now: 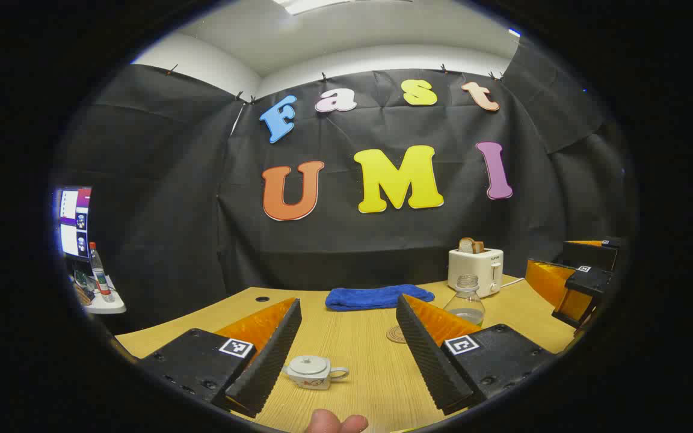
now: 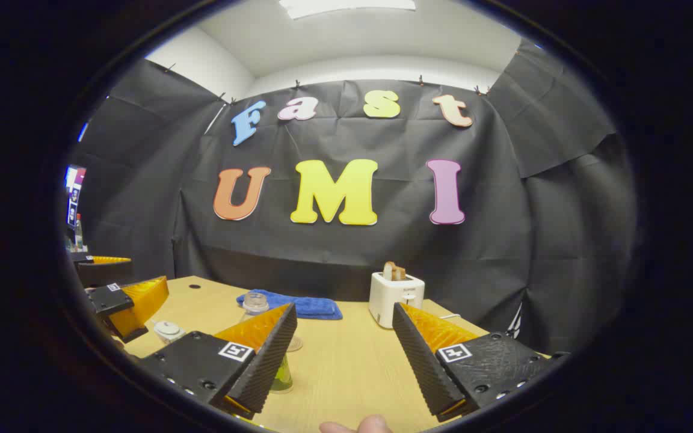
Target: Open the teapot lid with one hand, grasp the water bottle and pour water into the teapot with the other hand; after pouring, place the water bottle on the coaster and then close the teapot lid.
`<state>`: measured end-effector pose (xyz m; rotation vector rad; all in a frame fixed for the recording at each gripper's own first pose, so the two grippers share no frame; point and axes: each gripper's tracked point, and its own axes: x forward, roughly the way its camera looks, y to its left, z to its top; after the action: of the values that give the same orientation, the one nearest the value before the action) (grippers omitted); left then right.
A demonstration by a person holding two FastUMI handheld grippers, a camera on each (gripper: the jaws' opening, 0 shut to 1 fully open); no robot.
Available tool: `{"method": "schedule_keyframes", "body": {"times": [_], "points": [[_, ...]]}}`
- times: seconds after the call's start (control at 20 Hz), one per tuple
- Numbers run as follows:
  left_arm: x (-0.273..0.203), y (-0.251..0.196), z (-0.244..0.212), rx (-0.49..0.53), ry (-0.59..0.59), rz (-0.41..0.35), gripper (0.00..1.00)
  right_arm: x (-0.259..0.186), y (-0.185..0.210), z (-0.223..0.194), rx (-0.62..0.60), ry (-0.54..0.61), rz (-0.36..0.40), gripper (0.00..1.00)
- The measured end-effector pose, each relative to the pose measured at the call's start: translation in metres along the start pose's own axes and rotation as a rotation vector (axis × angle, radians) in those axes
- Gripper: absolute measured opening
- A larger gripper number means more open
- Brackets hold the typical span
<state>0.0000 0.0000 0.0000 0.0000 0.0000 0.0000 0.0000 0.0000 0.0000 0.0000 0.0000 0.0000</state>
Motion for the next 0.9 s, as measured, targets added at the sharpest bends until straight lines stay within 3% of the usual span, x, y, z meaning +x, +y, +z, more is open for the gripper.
{"method": "schedule_keyframes", "body": {"times": [0.9], "points": [[0.0025,-0.0043,-0.0074,-0.004,0.016,-0.015,0.99,-0.0036,0.0084,0.0018,-0.010,-0.021,0.020,0.97]]}}
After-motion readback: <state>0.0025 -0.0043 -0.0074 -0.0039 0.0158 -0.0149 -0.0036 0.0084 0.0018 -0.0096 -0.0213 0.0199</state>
